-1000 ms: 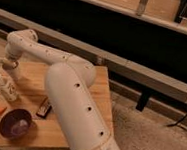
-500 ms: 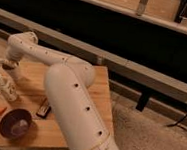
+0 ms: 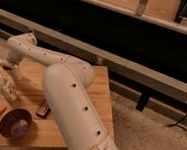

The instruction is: Place the white sponge in the ceramic cup

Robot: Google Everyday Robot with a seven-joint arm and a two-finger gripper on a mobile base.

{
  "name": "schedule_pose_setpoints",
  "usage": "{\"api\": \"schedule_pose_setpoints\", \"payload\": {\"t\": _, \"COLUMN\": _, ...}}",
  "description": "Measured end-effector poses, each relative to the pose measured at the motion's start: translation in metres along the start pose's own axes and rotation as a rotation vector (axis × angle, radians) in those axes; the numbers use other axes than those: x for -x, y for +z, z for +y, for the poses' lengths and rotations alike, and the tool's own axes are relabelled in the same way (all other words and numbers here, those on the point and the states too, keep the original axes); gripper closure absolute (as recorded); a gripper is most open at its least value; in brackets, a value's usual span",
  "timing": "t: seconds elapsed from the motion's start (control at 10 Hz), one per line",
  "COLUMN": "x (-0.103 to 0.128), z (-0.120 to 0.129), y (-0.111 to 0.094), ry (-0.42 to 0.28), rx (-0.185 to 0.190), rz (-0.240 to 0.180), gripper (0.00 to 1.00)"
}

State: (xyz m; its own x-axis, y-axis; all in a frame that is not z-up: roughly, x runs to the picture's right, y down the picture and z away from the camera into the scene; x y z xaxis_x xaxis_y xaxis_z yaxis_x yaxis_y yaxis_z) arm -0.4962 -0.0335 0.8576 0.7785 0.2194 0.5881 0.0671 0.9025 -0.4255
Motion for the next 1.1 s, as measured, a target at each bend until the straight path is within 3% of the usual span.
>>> {"api": "schedule_pose_setpoints", "payload": {"t": 0.6, "x": -0.001, "z": -0.008, "y": -0.012, "ry": 0.013, "rx": -0.021, "rz": 0.018, "gripper": 0.25}}
{"api": "schedule_pose_setpoints", "payload": {"t": 0.7, "x": -0.001, "z": -0.008, "y": -0.012, "ry": 0.014, "rx": -0.023, "rz": 0.021, "gripper": 0.20}}
{"api": "schedule_pose_setpoints", "payload": {"t": 1.1, "x": 0.000, "z": -0.008, "y": -0.012, "ry": 0.011, "rx": -0.033, "rz": 0.023, "gripper": 0.20}}
